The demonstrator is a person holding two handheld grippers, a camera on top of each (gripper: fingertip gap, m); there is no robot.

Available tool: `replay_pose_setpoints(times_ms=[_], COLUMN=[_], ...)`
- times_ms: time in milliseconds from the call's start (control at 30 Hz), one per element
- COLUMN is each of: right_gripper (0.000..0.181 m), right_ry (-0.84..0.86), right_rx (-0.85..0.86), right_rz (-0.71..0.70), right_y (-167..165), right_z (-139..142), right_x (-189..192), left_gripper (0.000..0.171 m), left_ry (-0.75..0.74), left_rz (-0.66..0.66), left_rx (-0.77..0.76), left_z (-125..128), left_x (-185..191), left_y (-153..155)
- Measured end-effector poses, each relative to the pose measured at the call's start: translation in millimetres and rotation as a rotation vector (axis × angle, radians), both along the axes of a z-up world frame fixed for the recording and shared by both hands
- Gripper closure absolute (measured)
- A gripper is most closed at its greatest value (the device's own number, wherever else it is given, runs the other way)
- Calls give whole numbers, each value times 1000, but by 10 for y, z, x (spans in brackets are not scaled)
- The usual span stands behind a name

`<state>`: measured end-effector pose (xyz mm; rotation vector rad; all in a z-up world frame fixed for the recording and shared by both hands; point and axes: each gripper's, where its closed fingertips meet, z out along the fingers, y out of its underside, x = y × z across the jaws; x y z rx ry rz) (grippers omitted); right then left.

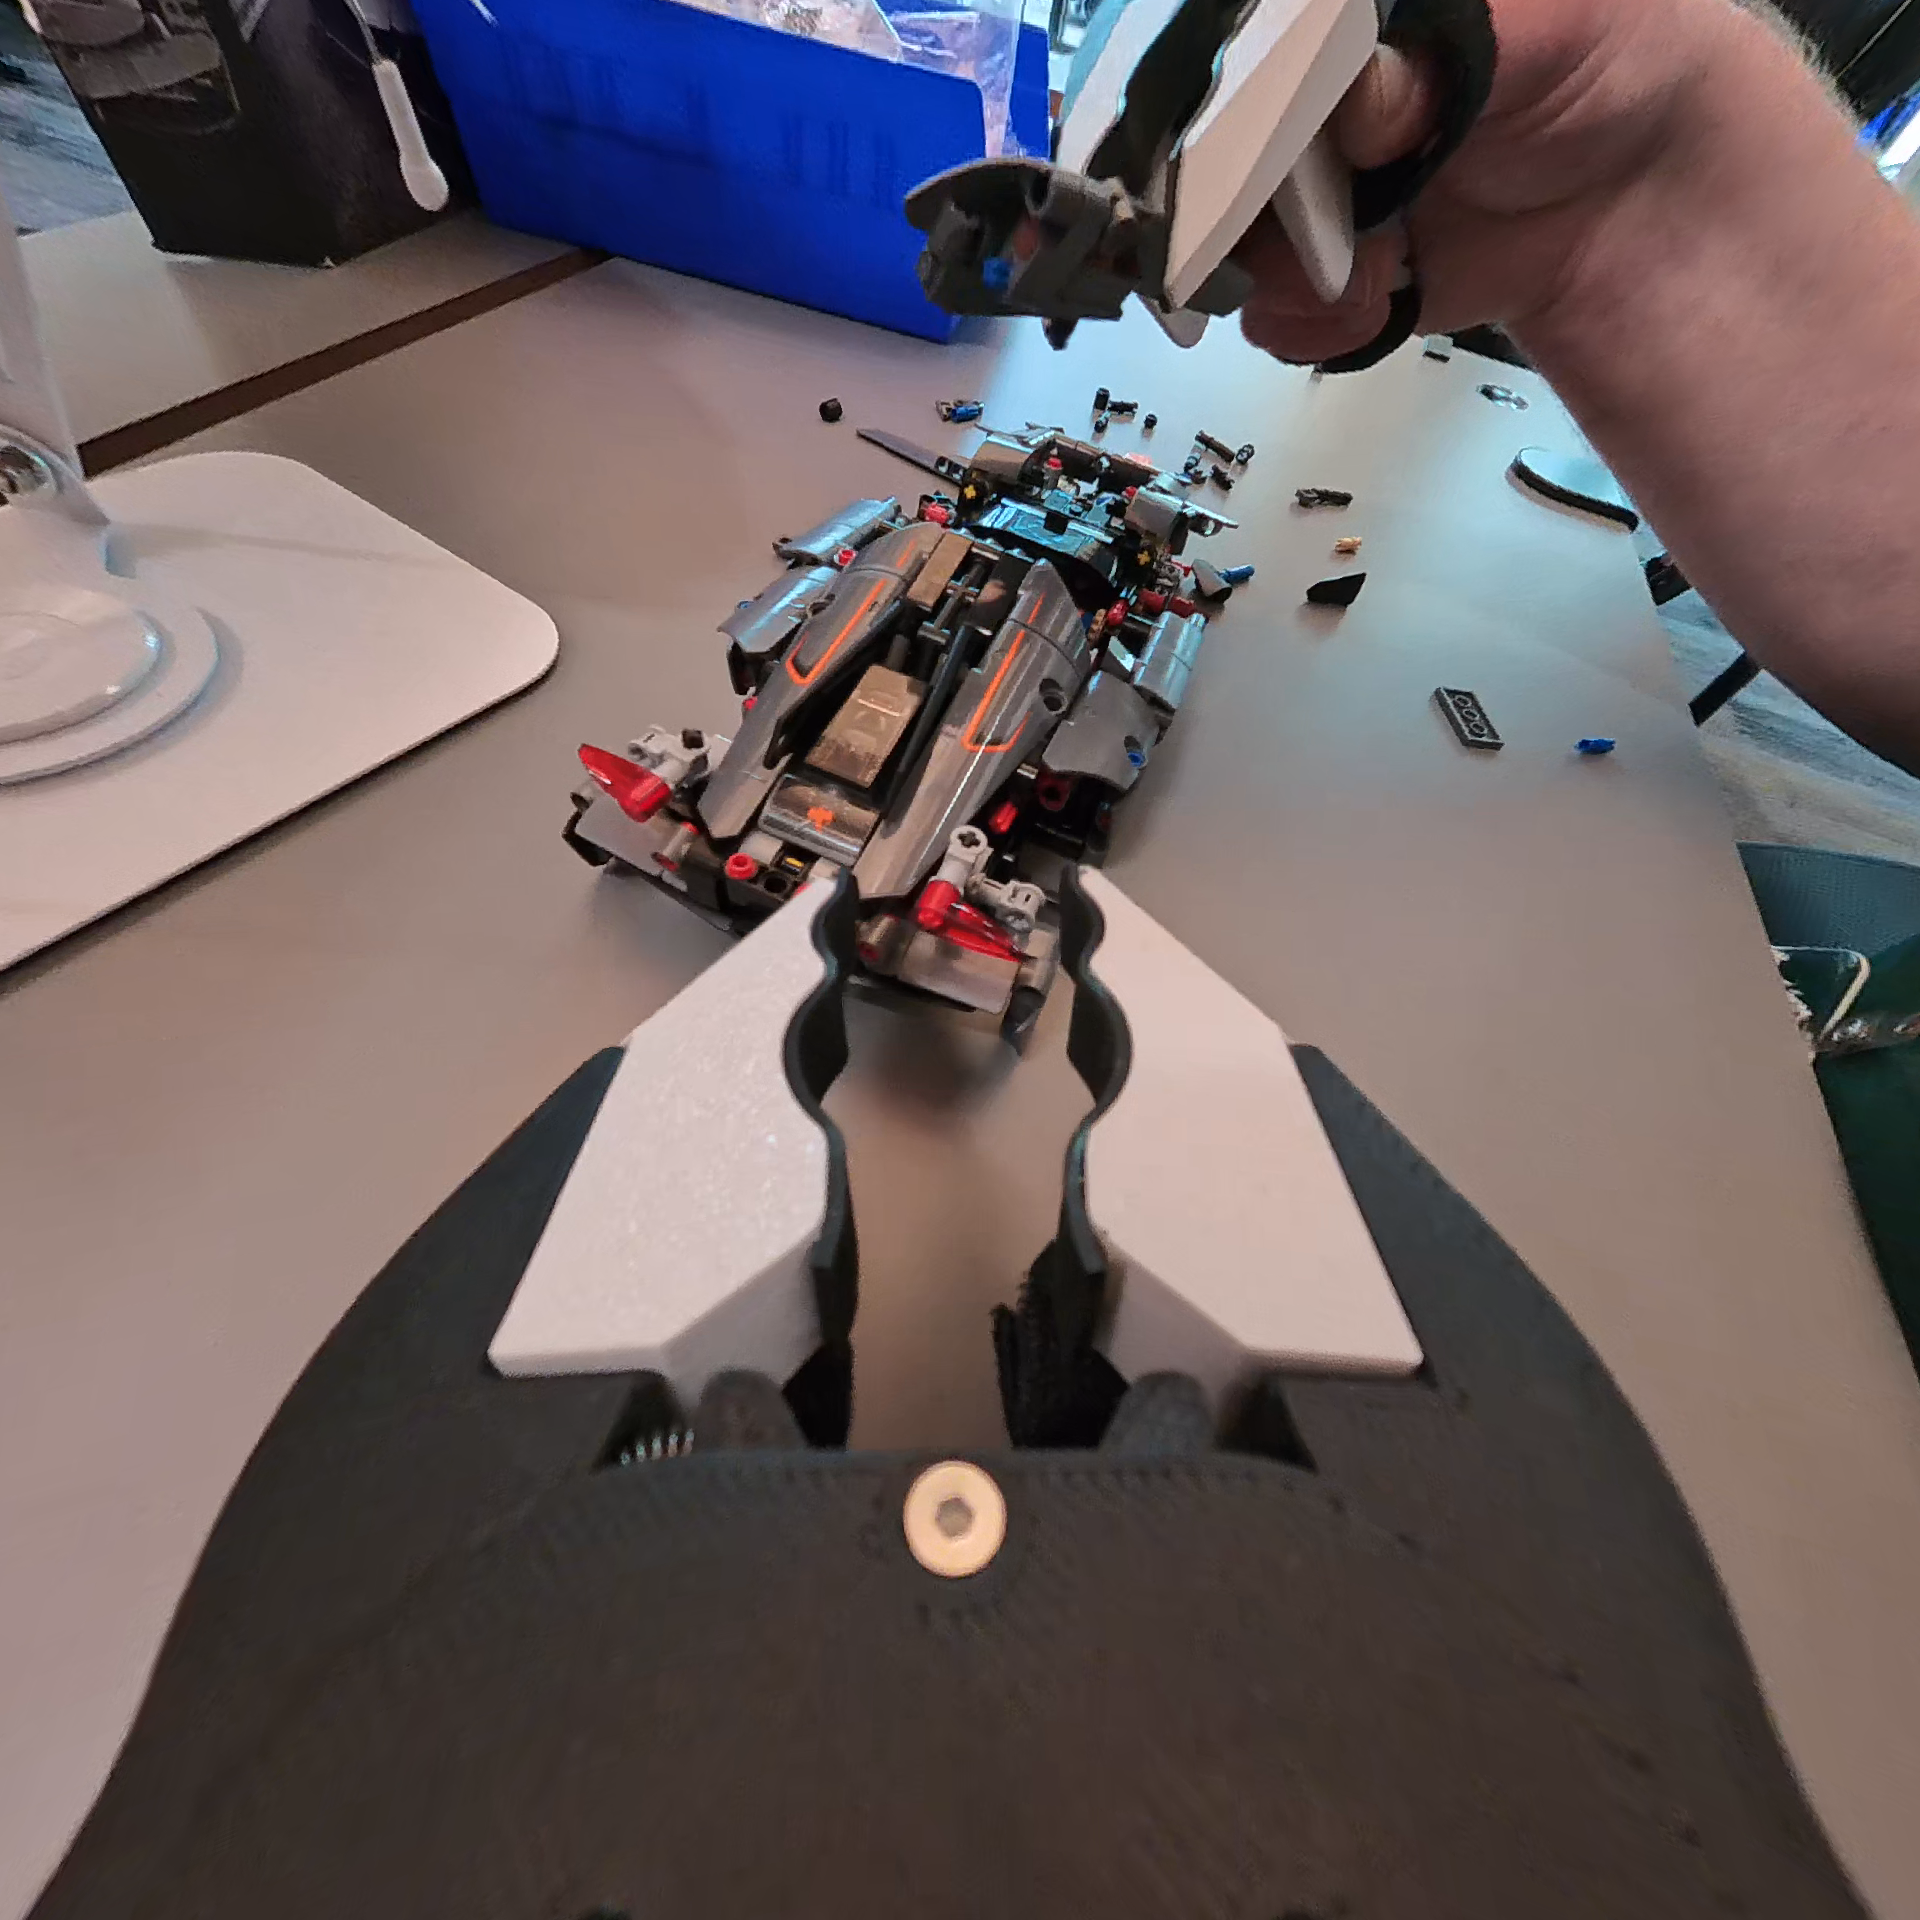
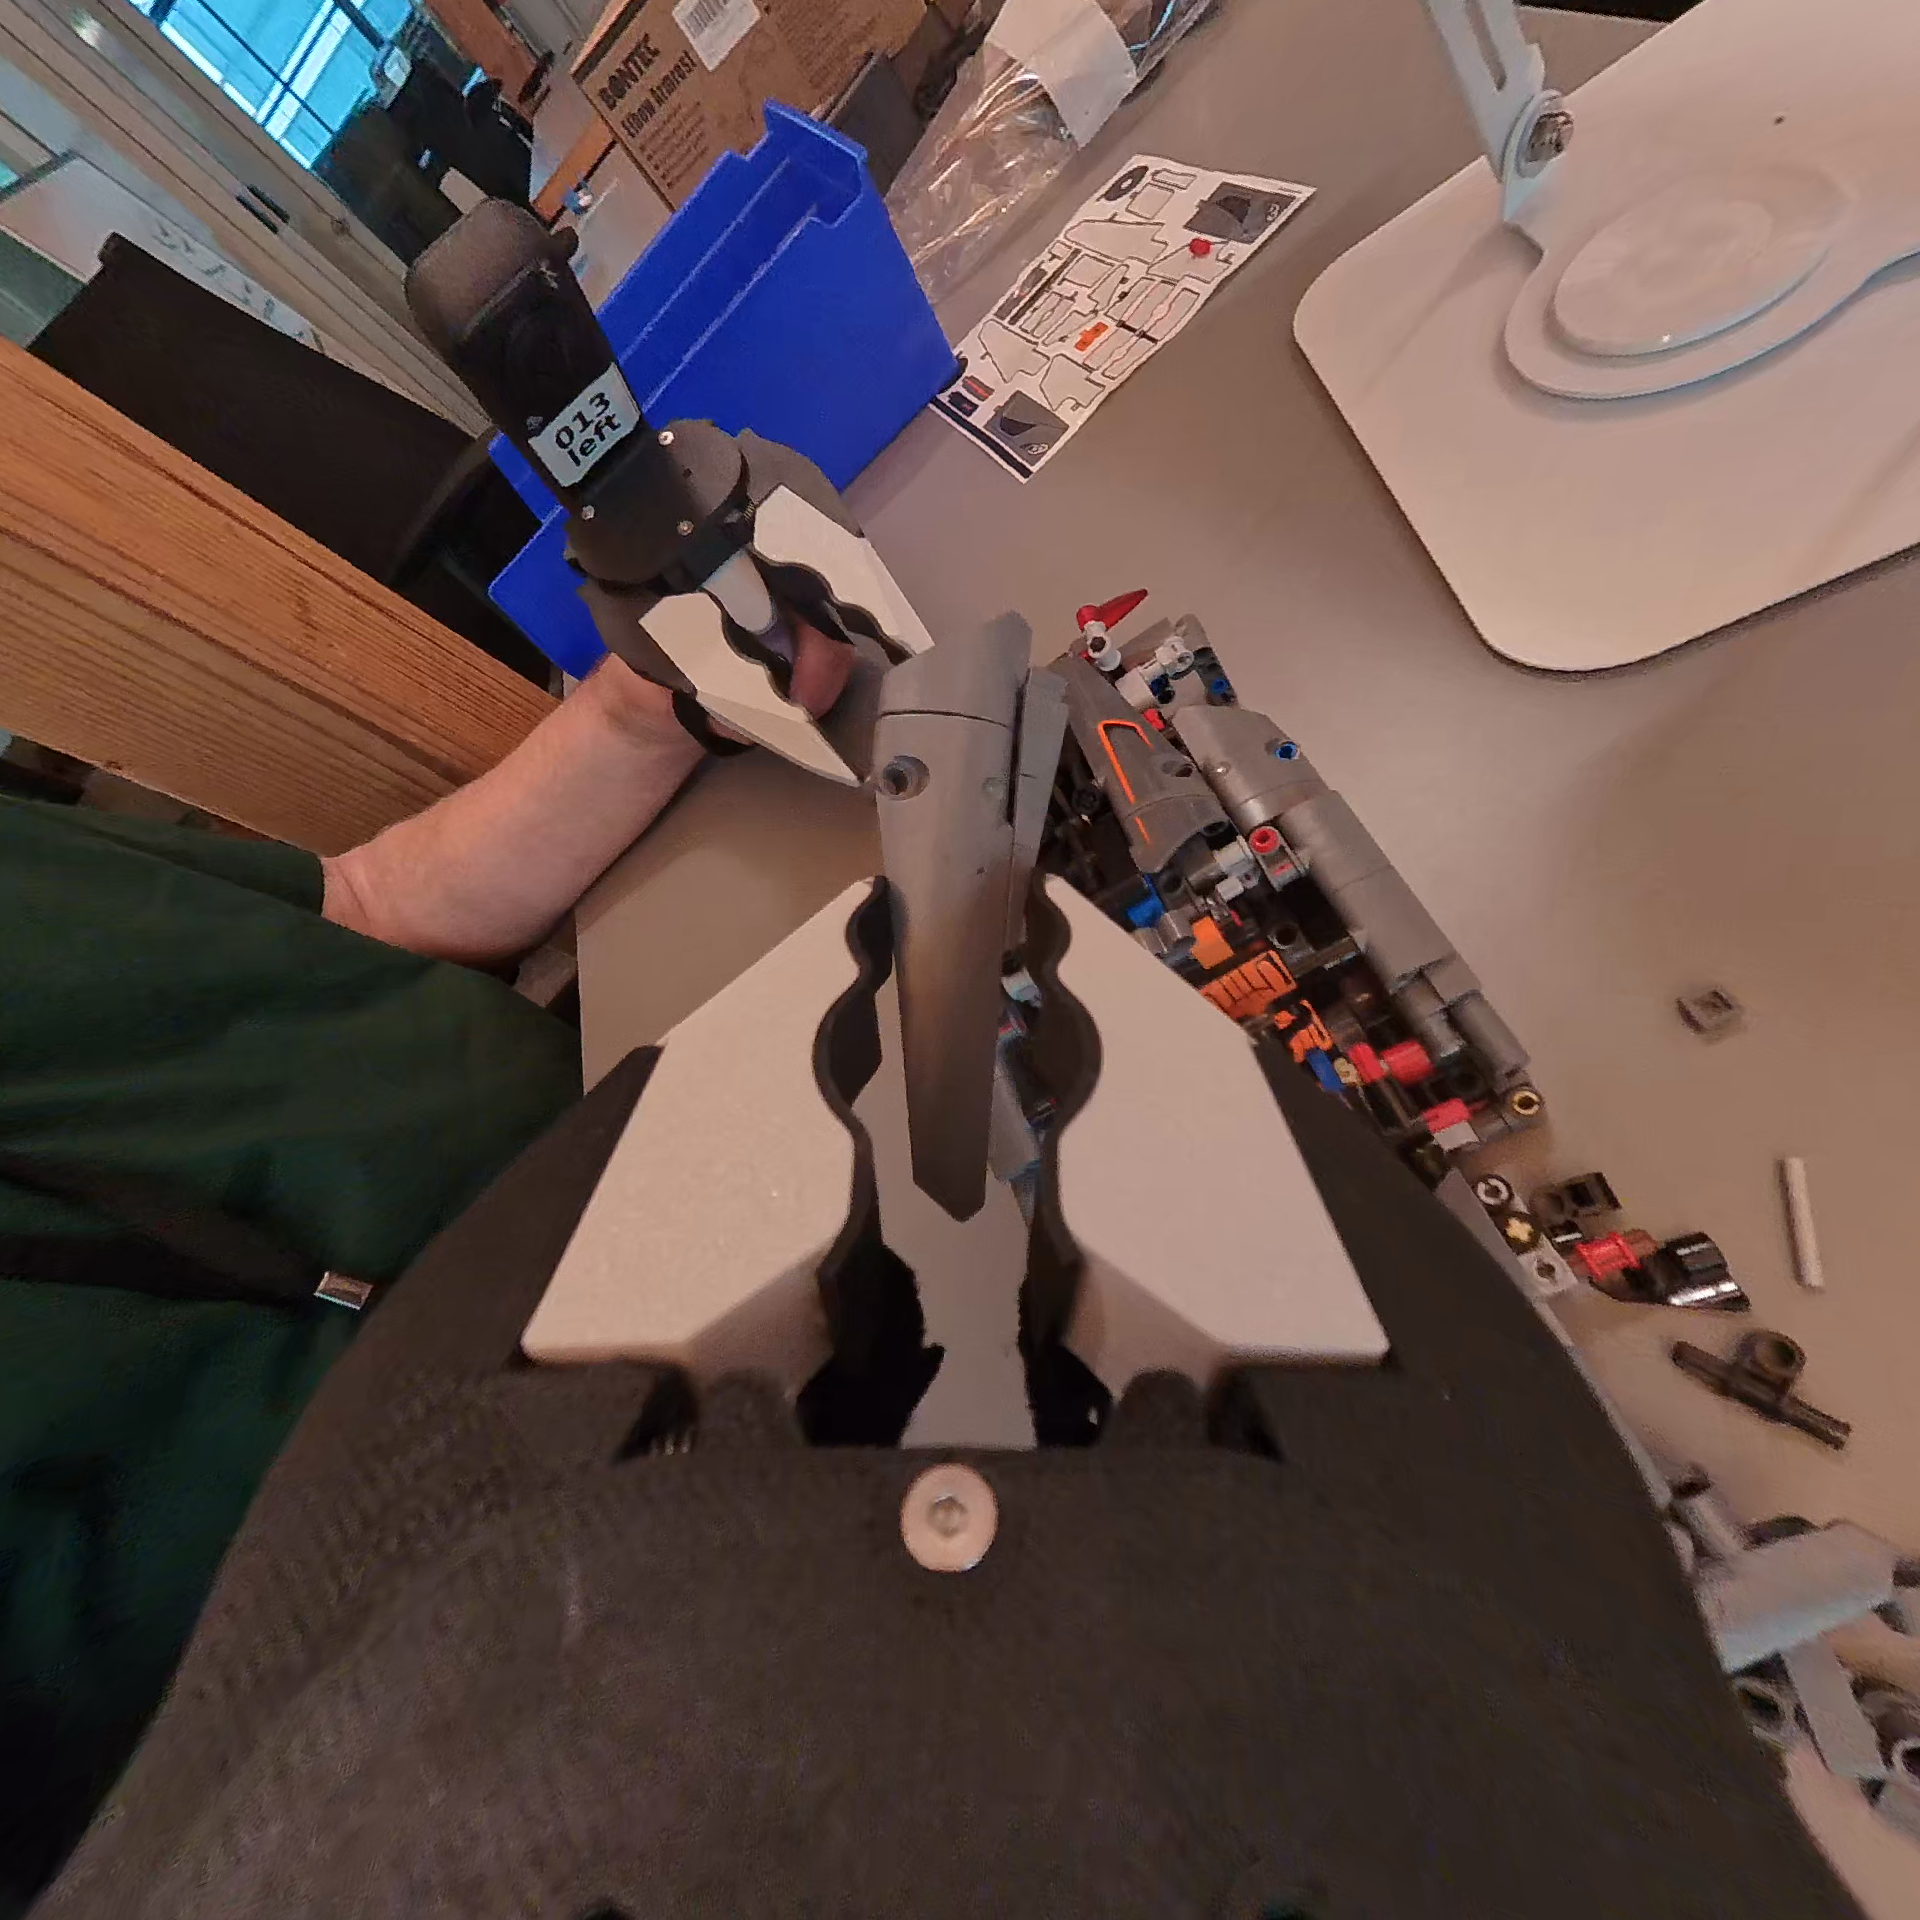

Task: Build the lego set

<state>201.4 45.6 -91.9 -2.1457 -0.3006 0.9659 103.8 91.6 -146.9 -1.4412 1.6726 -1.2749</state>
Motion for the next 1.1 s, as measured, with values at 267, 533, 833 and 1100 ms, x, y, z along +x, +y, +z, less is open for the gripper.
replay_pose_setpoints(times_ms=[267, 533, 833, 1100], right_gripper=[158, 158, 158, 158], right_ry=[0, 24, 69, 105], right_rx=[24, 28, 28, 40], right_rz=[-49, -55, -25, -16], right_y=[-145, -229, -284, -306], right_z=[39, -42, -152, -186], right_x=[182, 227, 210, 219], left_gripper=[118, 105, 105, 95], left_ry=[-27, 198, 253, 418], left_rz=[35, -4, -105, -261], left_rx=[136, 352, 371, 453], left_z=[356, 117, 66, -221], left_x=[142, 446, 412, 529], left_y=[-19, -49, 97, 37])
